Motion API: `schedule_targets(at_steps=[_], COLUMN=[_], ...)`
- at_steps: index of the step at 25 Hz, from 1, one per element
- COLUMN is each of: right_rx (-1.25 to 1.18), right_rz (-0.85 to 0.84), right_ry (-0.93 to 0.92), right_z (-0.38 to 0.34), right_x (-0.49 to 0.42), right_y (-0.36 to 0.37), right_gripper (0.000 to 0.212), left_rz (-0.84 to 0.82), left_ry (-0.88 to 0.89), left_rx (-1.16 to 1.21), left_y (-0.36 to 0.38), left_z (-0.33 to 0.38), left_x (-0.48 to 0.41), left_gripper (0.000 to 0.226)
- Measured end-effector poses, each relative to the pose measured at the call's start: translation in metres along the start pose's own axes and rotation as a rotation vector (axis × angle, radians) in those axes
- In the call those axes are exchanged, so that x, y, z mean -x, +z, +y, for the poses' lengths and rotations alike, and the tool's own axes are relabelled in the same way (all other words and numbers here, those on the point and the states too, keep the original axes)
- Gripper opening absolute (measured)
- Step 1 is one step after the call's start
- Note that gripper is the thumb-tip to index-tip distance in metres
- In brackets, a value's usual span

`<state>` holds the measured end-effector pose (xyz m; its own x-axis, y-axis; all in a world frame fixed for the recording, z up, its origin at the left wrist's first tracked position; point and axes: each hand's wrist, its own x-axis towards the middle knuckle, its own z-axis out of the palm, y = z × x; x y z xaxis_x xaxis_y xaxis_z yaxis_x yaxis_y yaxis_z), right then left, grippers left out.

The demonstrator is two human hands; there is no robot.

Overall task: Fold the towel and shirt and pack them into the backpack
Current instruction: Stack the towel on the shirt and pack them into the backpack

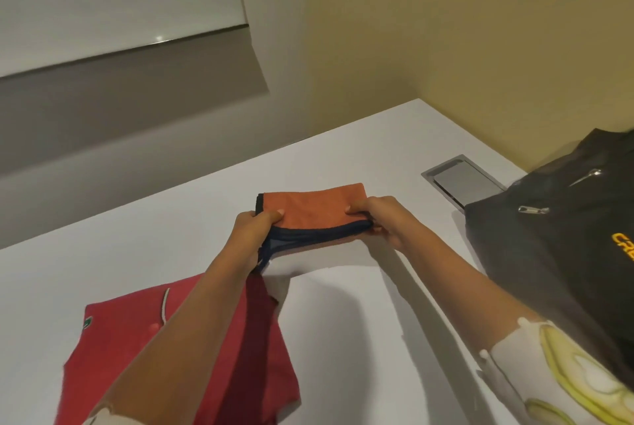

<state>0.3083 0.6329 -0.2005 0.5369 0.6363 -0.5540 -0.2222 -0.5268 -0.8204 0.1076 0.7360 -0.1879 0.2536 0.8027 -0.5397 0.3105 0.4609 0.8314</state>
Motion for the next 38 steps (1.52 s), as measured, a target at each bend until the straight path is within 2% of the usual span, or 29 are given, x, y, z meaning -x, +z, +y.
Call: schedule_targets(at_steps=[9, 15, 19, 22, 27, 31, 34, 36, 38], right_rx=[-0.016, -0.009, 0.073, 0.188, 0.385, 0.461, 0.469, 0.527, 0.641], right_rz=[-0.166, -0.195, -0.127, -0.048, 0.035, 0.062, 0.096, 0.173, 0.225], right_ry=[0.001, -0.01, -0.034, -0.026, -0.085, -0.12, -0.175, -0.18, -0.125], right_z=[0.027, 0.046, 0.063, 0.079, 0.1, 0.1, 0.096, 0.093, 0.092], right_x=[0.104, 0.156, 0.173, 0.172, 0.167, 0.167, 0.17, 0.168, 0.163], right_y=[0.118, 0.191, 0.213, 0.217, 0.221, 0.224, 0.218, 0.211, 0.205], right_gripper=[0.039, 0.025, 0.021, 0.025, 0.029, 0.036, 0.06, 0.079, 0.094], left_rz=[0.105, 0.156, 0.135, 0.151, 0.218, 0.276, 0.365, 0.439, 0.403], left_ry=[-0.048, -0.074, -0.059, -0.058, 0.054, 0.082, 0.091, 0.014, -0.102], left_rx=[0.019, 0.054, 0.076, 0.057, -0.24, -0.474, -0.672, -0.65, -0.512], left_y=[-0.156, -0.237, -0.256, -0.255, -0.252, -0.252, -0.257, -0.267, -0.276], left_z=[-0.049, -0.092, -0.117, -0.136, -0.153, -0.152, -0.148, -0.147, -0.149], left_x=[0.07, 0.106, 0.118, 0.117, 0.112, 0.11, 0.109, 0.108, 0.105], left_gripper=[0.023, 0.034, 0.025, 0.026, 0.021, 0.037, 0.065, 0.082, 0.094])
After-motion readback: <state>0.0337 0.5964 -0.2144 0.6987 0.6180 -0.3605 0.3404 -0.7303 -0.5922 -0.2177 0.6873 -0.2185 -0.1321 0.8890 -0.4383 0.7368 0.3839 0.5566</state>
